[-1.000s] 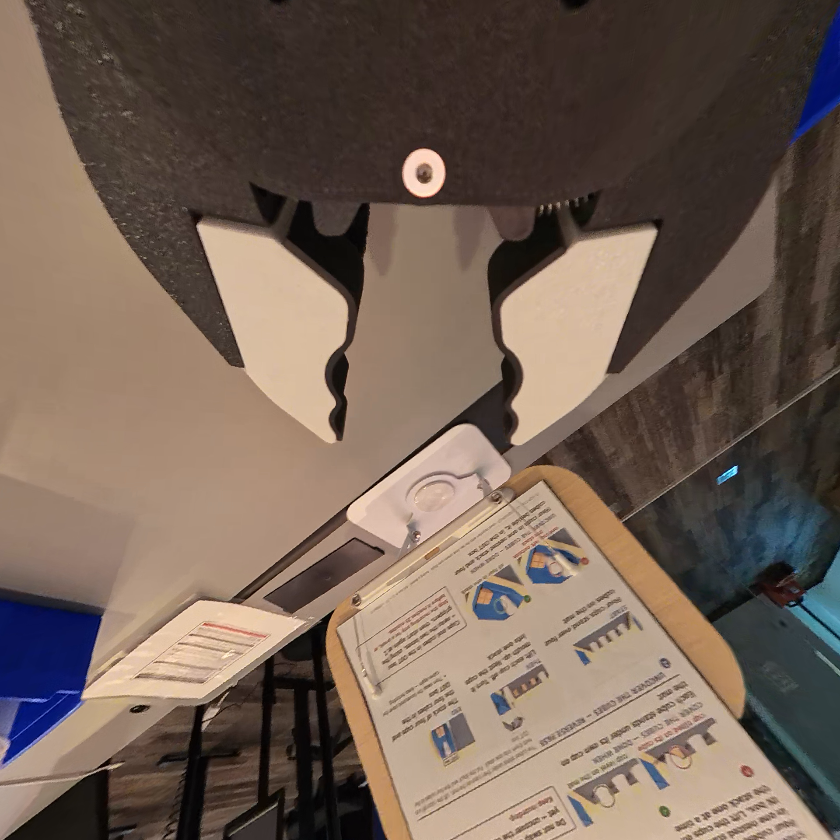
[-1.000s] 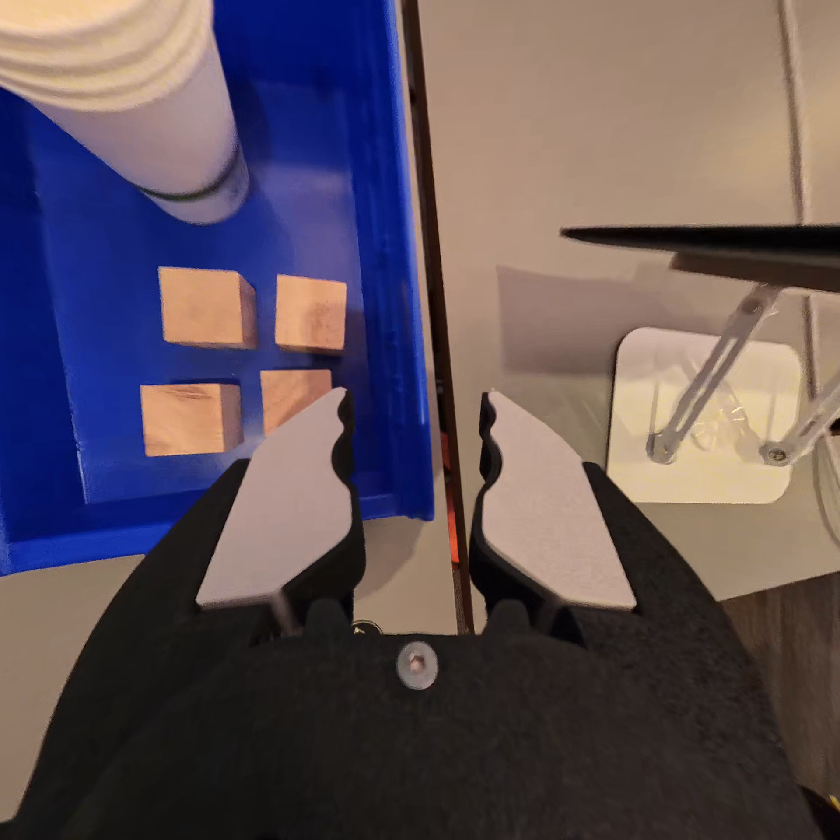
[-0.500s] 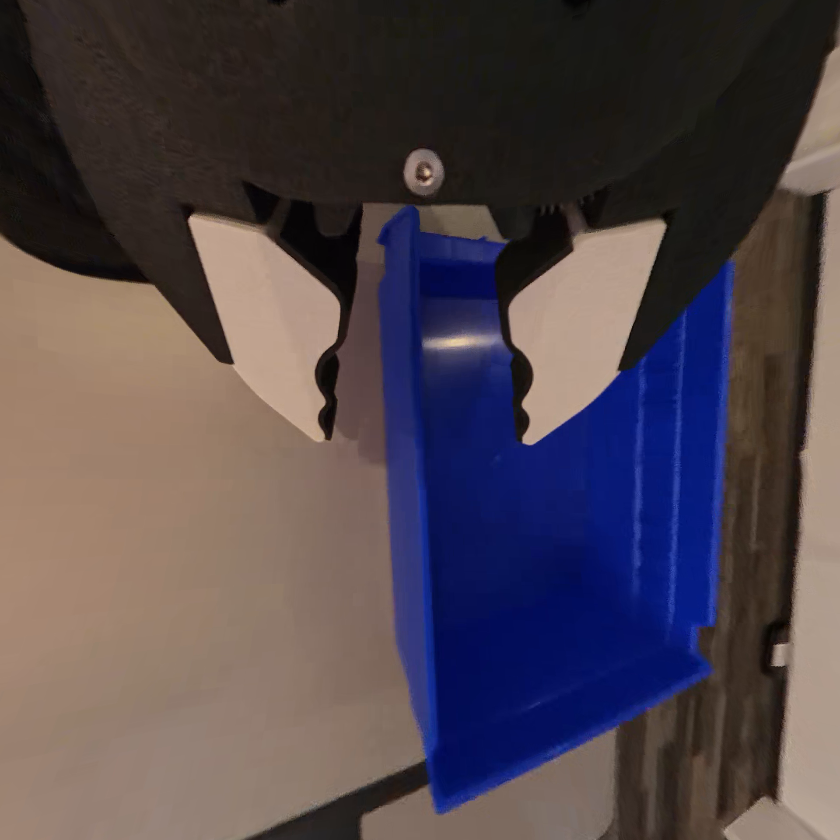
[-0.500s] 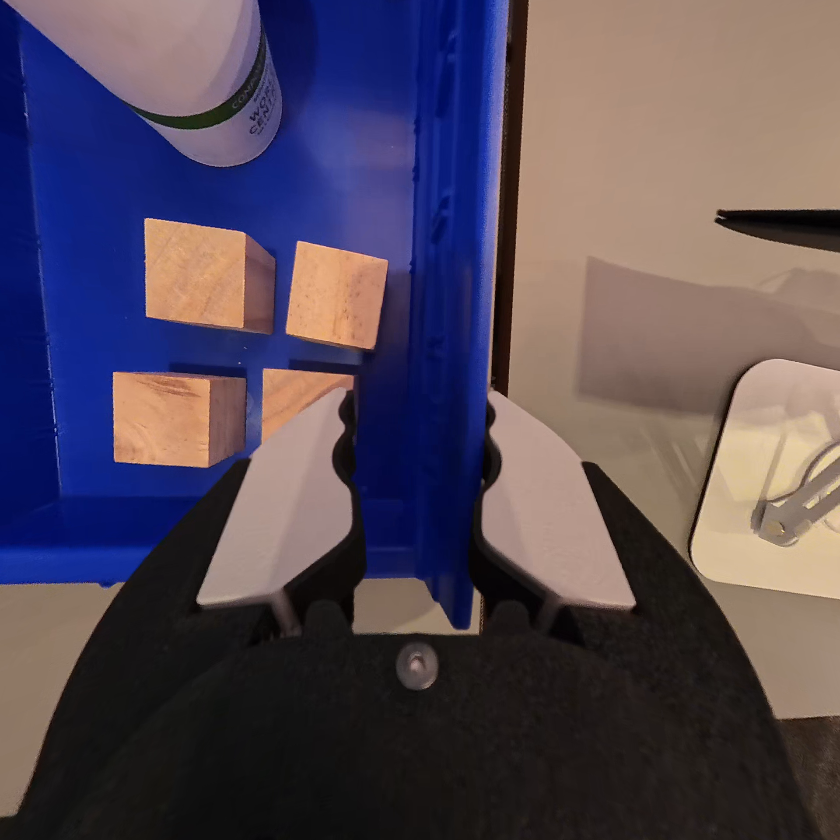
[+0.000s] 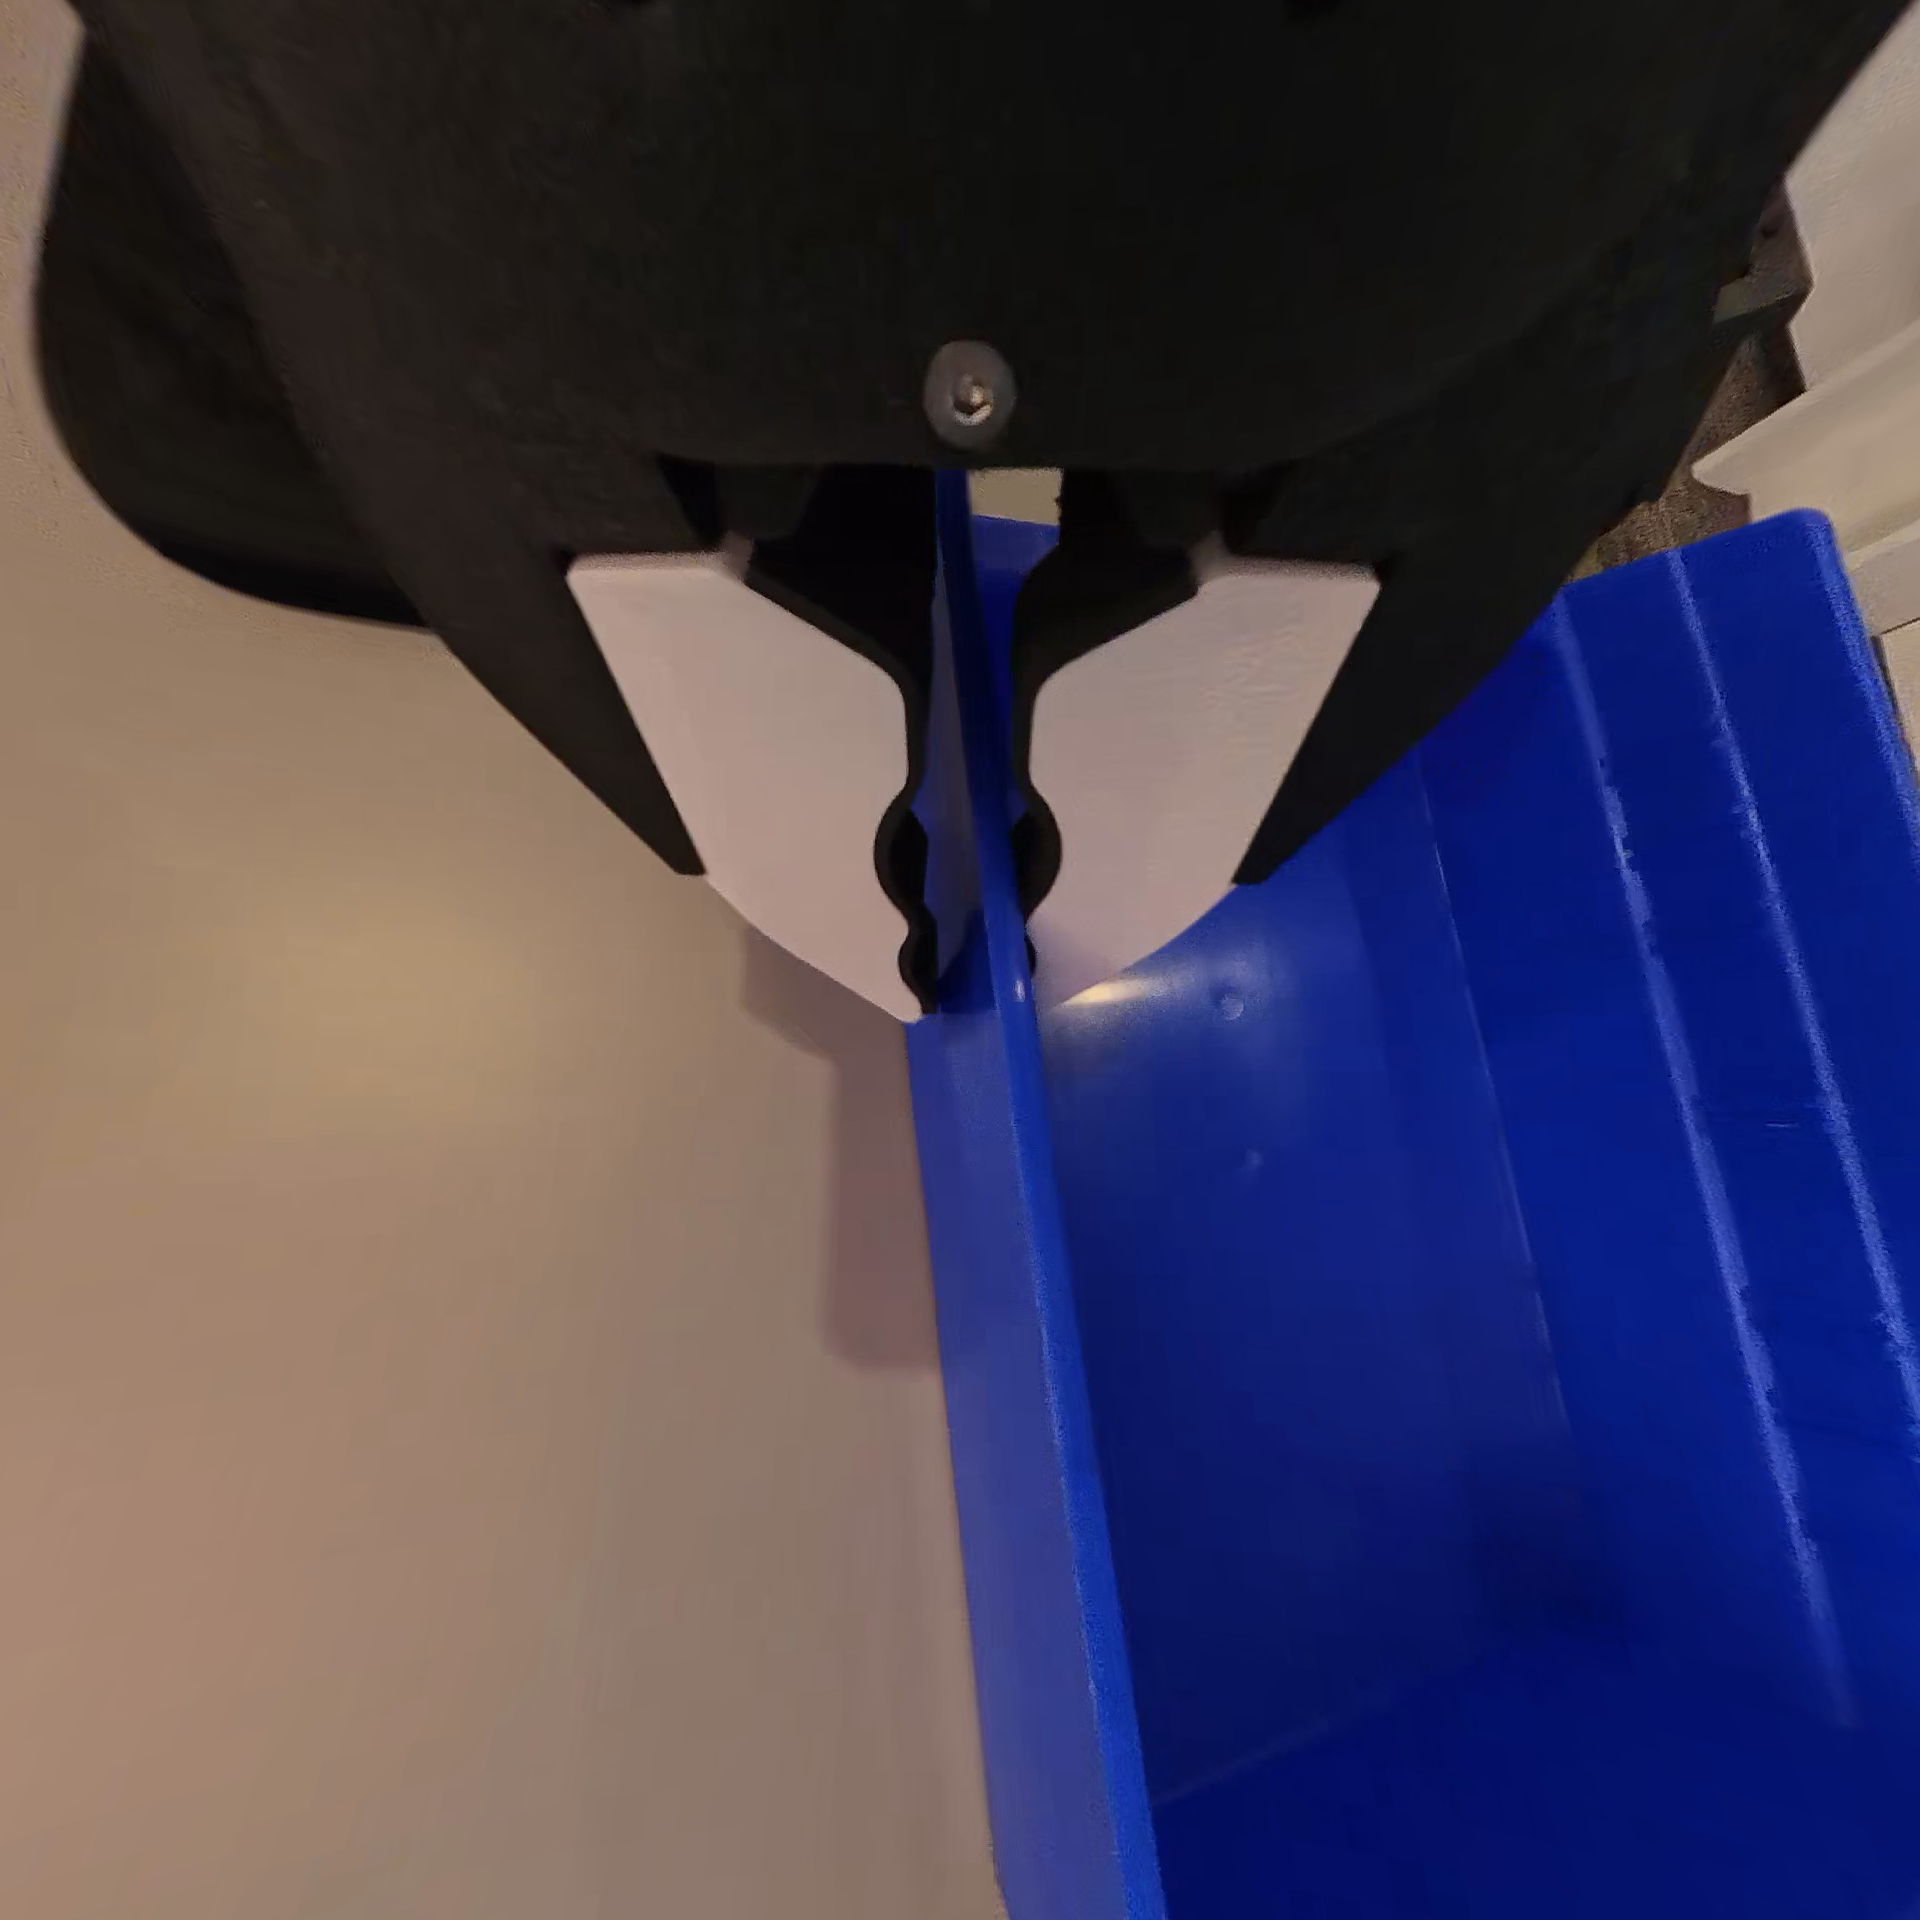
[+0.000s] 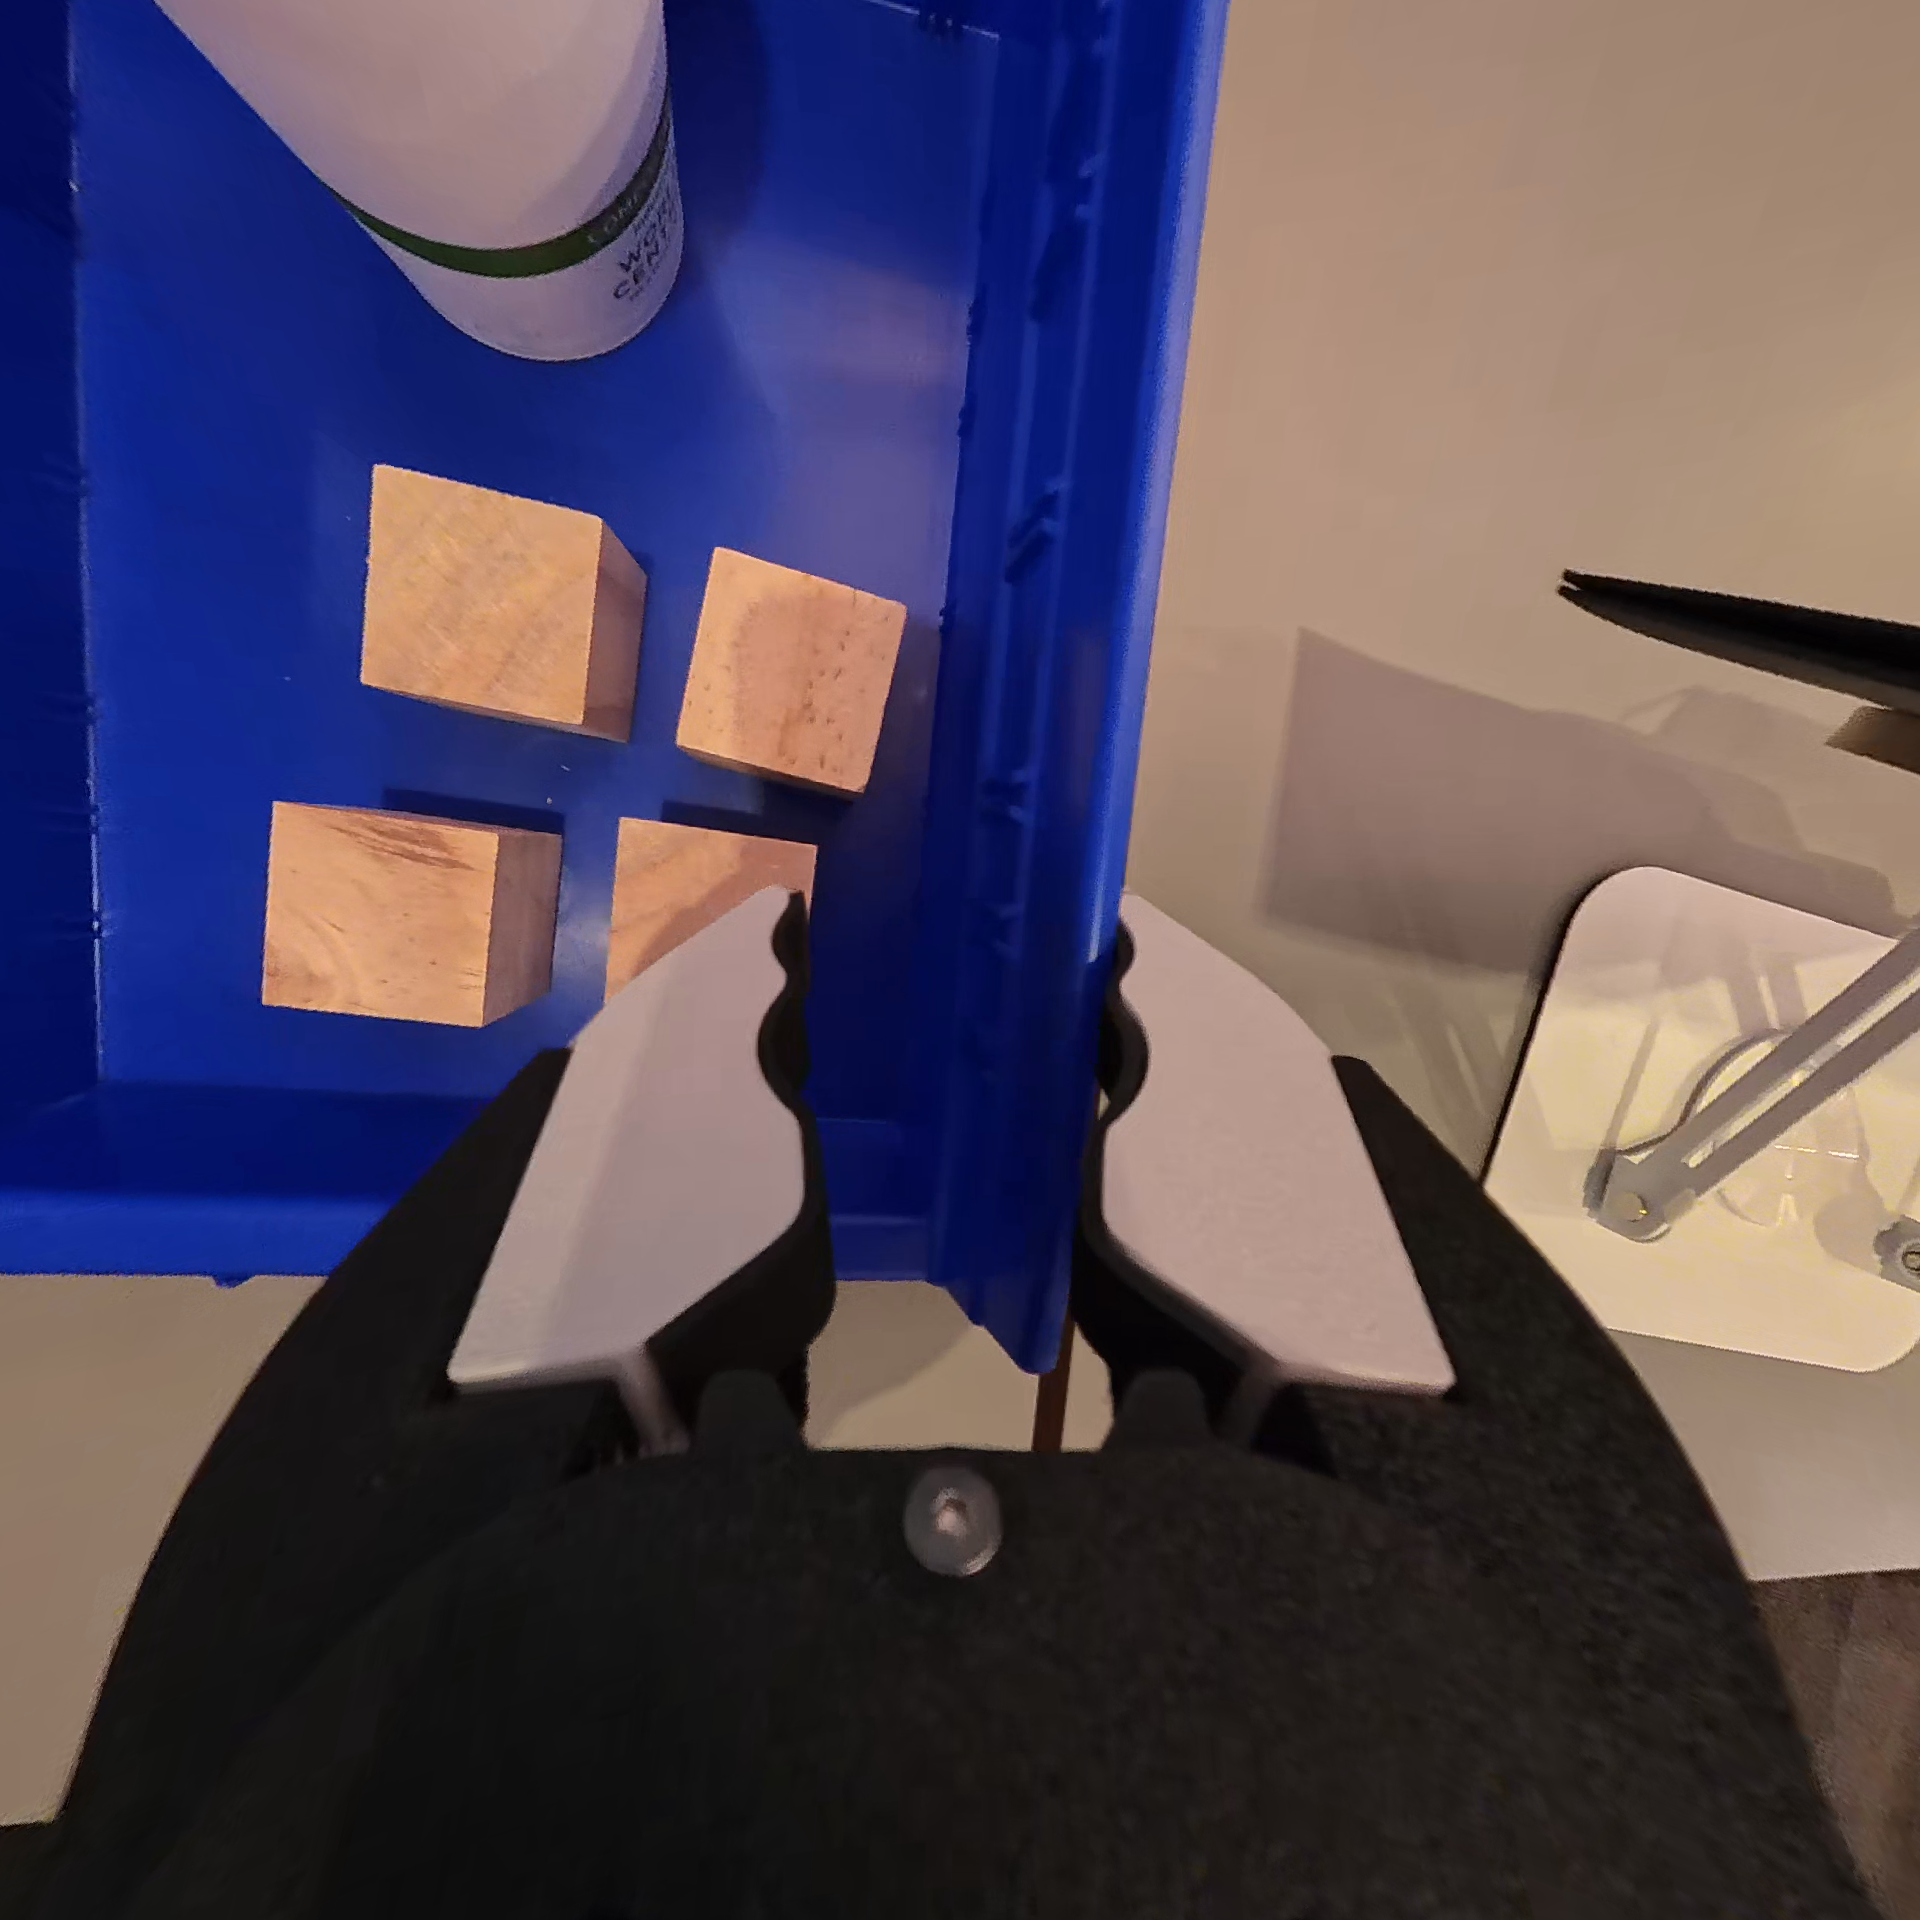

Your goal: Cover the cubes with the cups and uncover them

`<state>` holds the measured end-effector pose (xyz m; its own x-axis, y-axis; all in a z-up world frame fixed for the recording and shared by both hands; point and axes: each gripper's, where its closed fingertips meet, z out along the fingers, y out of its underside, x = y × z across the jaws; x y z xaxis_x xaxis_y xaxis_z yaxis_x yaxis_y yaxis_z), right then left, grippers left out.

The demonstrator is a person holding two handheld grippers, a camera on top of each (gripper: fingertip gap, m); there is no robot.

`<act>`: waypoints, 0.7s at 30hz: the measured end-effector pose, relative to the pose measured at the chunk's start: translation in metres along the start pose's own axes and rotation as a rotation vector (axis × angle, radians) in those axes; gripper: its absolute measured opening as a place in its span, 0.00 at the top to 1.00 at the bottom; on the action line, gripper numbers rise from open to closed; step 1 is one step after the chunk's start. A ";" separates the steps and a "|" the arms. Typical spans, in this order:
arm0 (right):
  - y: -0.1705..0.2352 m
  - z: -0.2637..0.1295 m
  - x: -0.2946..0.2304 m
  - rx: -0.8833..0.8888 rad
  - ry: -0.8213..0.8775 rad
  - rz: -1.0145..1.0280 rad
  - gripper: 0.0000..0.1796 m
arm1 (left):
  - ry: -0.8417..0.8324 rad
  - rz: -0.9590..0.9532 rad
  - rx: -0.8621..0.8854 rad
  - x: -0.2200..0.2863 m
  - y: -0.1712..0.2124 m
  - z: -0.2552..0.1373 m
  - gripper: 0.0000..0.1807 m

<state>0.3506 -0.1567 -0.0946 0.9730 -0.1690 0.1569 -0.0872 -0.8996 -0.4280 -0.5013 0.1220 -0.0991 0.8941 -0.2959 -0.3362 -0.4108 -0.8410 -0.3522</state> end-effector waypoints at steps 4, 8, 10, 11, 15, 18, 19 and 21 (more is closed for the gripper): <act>-0.001 0.000 -0.001 0.010 -0.019 0.010 0.70 | 0.020 0.085 -0.050 0.037 -0.009 -0.010 0.93; 0.000 -0.001 -0.002 0.012 -0.031 0.010 0.70 | 0.036 0.189 -0.104 0.085 -0.015 -0.024 0.89; 0.002 -0.002 -0.002 0.003 -0.033 0.004 0.70 | 0.051 0.222 -0.098 0.111 -0.022 -0.031 0.87; 0.003 -0.003 -0.002 -0.003 -0.035 0.001 0.70 | 0.060 0.243 -0.091 0.124 -0.026 -0.034 0.86; 0.002 -0.004 -0.003 0.006 -0.075 0.051 0.71 | 0.067 0.321 -0.040 0.172 -0.039 -0.047 0.89; -0.003 -0.006 0.001 0.018 -0.091 0.130 0.71 | 0.072 0.369 0.006 0.207 -0.047 -0.057 0.91; -0.005 -0.006 0.004 0.013 -0.092 0.155 0.71 | 0.079 0.381 0.014 0.219 -0.047 -0.060 0.91; -0.009 -0.007 0.006 0.003 -0.092 0.193 0.71 | 0.095 0.409 0.020 0.241 -0.046 -0.065 0.89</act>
<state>0.3562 -0.1520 -0.0837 0.9538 -0.3004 -0.0102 -0.2733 -0.8527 -0.4452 -0.2553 0.0599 -0.1067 0.6686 -0.6450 -0.3701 -0.7380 -0.6368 -0.2234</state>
